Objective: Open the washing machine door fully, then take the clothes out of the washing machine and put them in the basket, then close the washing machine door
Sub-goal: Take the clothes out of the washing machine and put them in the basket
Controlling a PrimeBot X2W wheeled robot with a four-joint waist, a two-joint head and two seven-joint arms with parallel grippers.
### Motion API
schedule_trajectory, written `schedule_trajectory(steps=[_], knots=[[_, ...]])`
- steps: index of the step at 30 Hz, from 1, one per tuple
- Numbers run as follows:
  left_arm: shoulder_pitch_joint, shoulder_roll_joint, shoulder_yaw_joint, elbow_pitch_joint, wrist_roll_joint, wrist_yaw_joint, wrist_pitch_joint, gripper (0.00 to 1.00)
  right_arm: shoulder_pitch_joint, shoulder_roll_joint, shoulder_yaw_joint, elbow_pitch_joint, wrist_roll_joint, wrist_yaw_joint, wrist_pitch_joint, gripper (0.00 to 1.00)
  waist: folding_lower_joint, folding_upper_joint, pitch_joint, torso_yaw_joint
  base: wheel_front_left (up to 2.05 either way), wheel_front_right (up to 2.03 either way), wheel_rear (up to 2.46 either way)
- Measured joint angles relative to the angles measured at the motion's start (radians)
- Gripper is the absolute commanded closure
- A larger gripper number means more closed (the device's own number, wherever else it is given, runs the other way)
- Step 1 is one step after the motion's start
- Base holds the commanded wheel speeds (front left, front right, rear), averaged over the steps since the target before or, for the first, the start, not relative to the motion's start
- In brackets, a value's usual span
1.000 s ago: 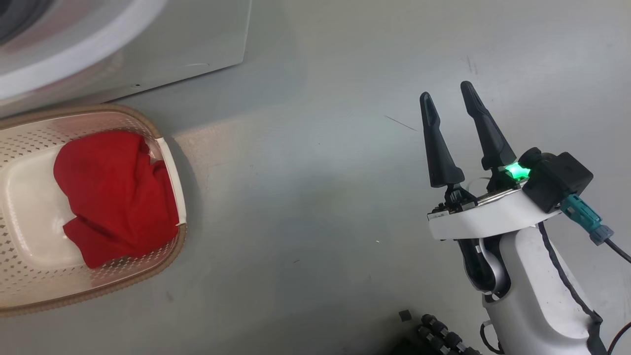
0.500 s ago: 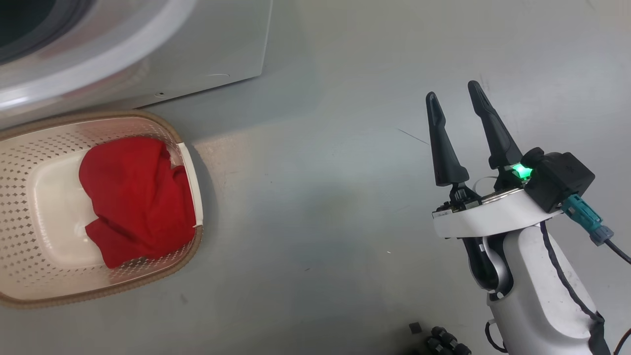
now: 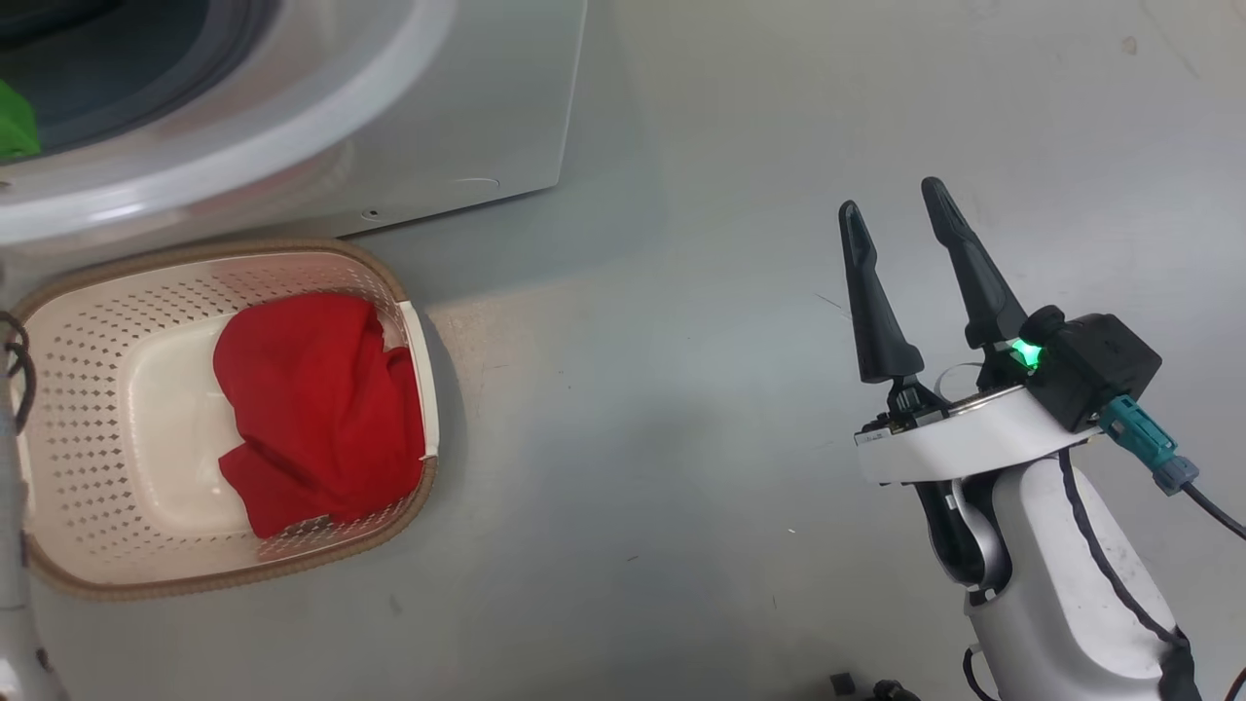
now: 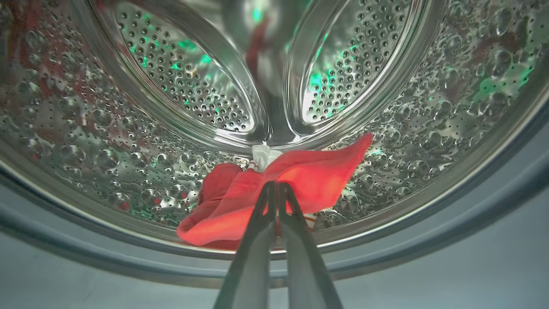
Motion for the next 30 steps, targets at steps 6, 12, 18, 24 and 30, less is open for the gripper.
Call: schedule_trajectory(steps=[6,12,18,24,30], knots=[[0.057,-0.042,0.006,-0.028,-0.026,-0.001,-0.09,1.0,0.025,0.0,-0.005,0.011,-0.014,0.0,0.0,0.0,0.0,0.0,-0.039,0.017,0.0,0.0,0.0],[0.115,-0.083,0.01,-0.062,-0.036,-0.005,-0.167,1.0,0.045,0.0,-0.009,0.017,-0.024,0.0,0.0,0.0,0.0,0.0,-0.076,0.033,0.0,0.0,0.0],[0.174,-0.113,0.015,-0.105,-0.042,-0.01,-0.247,1.0,0.072,-0.001,-0.009,0.031,-0.034,0.0,0.0,0.0,0.0,0.0,-0.125,0.054,0.0,0.0,0.0],[0.241,-0.134,0.024,-0.151,-0.047,-0.009,-0.311,1.0,0.099,-0.001,-0.007,0.04,-0.041,0.0,0.0,0.0,0.0,0.0,-0.178,0.072,0.0,0.0,0.0],[0.303,-0.144,0.011,-0.198,-0.041,-0.009,-0.331,1.0,0.134,-0.001,-0.008,0.05,-0.06,0.0,0.0,0.0,-0.0001,0.0,-0.232,0.086,0.0,0.0,0.0]])
